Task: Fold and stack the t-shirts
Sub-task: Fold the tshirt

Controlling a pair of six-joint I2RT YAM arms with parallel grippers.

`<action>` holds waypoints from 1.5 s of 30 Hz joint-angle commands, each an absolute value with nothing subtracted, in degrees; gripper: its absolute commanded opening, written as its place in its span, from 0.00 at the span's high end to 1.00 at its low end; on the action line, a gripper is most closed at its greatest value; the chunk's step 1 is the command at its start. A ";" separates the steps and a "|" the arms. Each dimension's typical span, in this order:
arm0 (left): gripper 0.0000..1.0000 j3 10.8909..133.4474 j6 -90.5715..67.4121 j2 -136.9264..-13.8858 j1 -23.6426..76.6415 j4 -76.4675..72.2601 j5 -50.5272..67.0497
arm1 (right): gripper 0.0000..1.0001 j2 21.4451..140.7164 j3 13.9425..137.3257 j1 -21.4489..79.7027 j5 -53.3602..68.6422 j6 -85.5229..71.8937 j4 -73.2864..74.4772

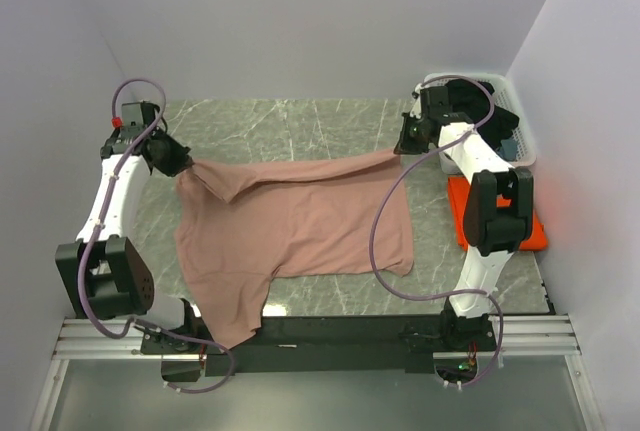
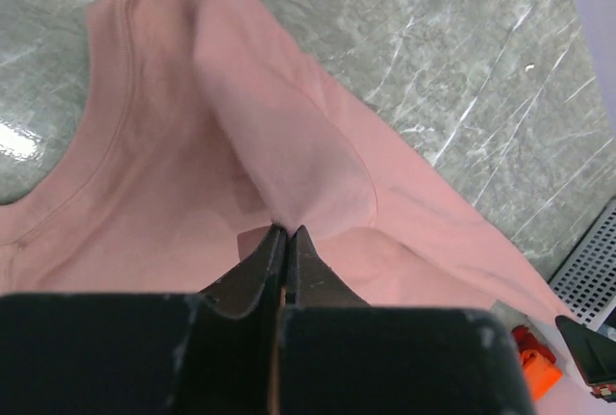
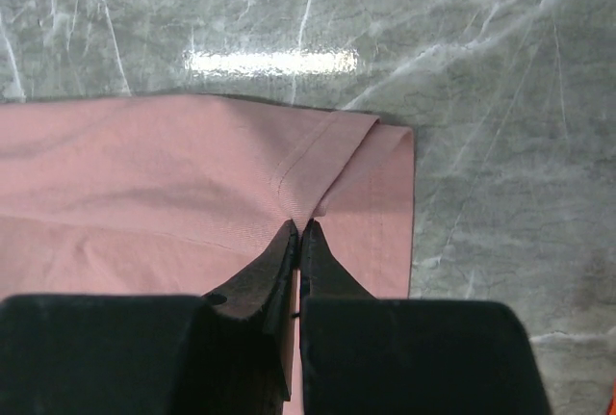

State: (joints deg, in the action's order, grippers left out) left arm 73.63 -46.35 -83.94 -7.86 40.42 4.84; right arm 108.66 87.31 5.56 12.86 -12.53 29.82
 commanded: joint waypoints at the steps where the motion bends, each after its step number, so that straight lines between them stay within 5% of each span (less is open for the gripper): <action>1: 0.99 73.83 -47.90 -80.34 -8.70 41.48 3.34 | 1.00 105.12 88.24 4.75 11.60 -12.65 31.11; 23: 0.99 45.54 -52.38 -71.10 -9.23 35.07 5.89 | 1.00 110.83 80.68 4.48 9.93 -18.10 28.39; 45: 0.99 51.69 -49.66 -72.42 -11.07 39.29 3.06 | 1.00 109.42 78.58 4.48 7.64 -22.59 30.68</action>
